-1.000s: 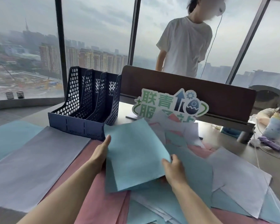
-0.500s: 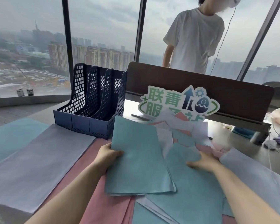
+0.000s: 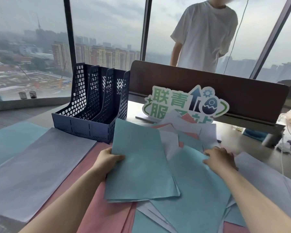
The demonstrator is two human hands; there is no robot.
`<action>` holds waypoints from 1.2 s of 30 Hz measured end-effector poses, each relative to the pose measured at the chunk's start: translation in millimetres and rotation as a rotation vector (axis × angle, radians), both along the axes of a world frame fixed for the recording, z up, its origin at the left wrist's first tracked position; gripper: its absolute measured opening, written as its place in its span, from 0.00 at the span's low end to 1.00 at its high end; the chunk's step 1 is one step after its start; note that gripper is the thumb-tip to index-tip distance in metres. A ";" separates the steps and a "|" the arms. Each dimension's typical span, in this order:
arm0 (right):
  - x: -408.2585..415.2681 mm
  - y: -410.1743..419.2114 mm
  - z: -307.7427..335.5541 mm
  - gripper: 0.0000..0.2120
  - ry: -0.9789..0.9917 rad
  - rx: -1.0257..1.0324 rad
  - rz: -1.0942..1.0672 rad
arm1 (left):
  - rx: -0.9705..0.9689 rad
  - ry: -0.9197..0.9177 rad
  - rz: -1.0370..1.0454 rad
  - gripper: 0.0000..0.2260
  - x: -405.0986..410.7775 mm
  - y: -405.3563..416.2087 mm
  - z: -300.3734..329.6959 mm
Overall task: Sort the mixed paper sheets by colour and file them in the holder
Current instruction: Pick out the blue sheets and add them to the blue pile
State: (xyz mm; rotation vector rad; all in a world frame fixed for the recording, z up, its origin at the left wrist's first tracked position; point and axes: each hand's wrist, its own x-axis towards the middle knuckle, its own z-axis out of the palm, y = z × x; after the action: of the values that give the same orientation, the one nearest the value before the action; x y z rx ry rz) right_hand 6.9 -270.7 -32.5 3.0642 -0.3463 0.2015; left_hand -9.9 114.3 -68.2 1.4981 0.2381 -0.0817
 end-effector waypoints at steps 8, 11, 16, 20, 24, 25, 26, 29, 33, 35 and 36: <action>-20.1 -22.0 48.4 0.12 -0.693 0.161 0.087 | -0.021 -0.051 -0.004 0.13 -3.7 2.9 0.5; -16.9 -16.5 79.0 0.21 -0.783 0.205 0.207 | -0.049 -0.056 -0.010 0.14 -3.0 2.7 1.3; 4.0 26.8 101.0 0.25 -0.653 0.156 0.344 | -0.118 -0.067 -0.002 0.14 -5.0 2.0 4.2; 13.8 86.8 95.2 0.24 -0.380 0.094 0.475 | -0.136 -0.075 -0.040 0.13 -7.1 0.7 5.7; 35.0 145.9 66.9 0.13 -0.293 0.038 0.430 | -0.173 -0.095 -0.093 0.08 -9.4 -0.6 6.8; 38.9 158.1 60.4 0.14 -0.291 0.028 0.403 | -0.176 -0.107 -0.098 0.08 -10.2 -0.4 6.5; 42.6 168.1 54.1 0.15 -0.300 0.019 0.379 | -0.167 -0.123 -0.103 0.08 -11.0 0.1 5.8; 48.1 191.6 41.4 0.18 -0.372 0.036 0.332 | -0.127 -0.168 -0.126 0.11 -12.4 2.4 5.6; 54.2 207.2 31.8 0.19 -0.478 0.115 0.357 | -0.143 -0.183 -0.172 0.11 -13.1 2.1 6.5; 53.2 210.7 31.2 0.19 -0.537 0.244 0.393 | -0.119 -0.178 -0.164 0.18 -12.8 0.6 4.5; 52.4 210.1 30.7 0.18 -0.566 0.307 0.394 | -0.108 -0.186 -0.141 0.18 -12.4 0.2 3.5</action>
State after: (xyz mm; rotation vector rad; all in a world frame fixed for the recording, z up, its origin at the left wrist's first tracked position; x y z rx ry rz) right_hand 59.3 -60.6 -1.8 3.2790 0.2465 1.1394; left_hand -22.3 114.5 -64.7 1.4037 -0.0215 -0.0669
